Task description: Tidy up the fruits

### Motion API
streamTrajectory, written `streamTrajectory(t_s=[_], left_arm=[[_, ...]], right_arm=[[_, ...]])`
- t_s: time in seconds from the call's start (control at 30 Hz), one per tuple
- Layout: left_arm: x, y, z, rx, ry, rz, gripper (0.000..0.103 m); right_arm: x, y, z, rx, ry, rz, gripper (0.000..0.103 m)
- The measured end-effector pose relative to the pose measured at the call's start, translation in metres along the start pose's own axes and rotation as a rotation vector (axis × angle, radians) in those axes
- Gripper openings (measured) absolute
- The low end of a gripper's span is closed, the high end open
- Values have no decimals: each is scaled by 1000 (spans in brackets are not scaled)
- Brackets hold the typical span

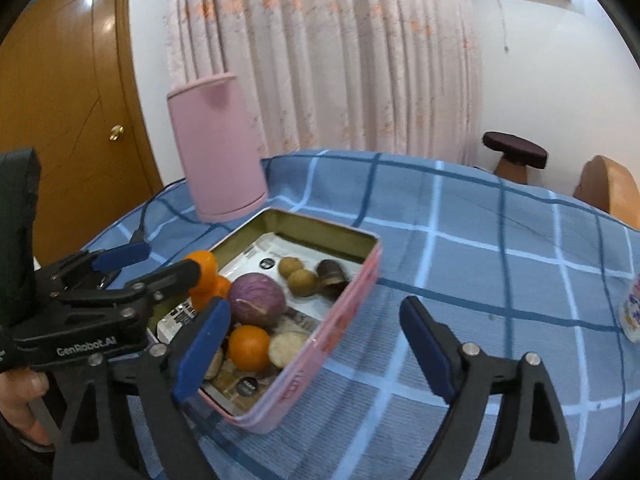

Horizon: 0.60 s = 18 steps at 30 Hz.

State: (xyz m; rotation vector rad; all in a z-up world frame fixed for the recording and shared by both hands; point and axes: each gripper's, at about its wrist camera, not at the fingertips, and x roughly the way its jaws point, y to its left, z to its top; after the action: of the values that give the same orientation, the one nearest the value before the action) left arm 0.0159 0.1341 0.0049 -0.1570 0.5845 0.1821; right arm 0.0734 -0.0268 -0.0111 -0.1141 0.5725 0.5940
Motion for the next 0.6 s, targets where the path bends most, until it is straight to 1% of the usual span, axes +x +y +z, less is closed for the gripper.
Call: streamTrajectory(t_s=[0.1,0.17,0.6], left_arm=[[-4,-2,1,-3,-11,-3,85],[-7,-4,1,-5,-17,-3,85],[-10,-14,-1,21,-20,-3,85]], right_arm=[[-10,-1,-2,1,-21,-16,93],[-14,0,-3,-6,-33,-27,97],[-29,-3,-7,-8,-62,-39,98]])
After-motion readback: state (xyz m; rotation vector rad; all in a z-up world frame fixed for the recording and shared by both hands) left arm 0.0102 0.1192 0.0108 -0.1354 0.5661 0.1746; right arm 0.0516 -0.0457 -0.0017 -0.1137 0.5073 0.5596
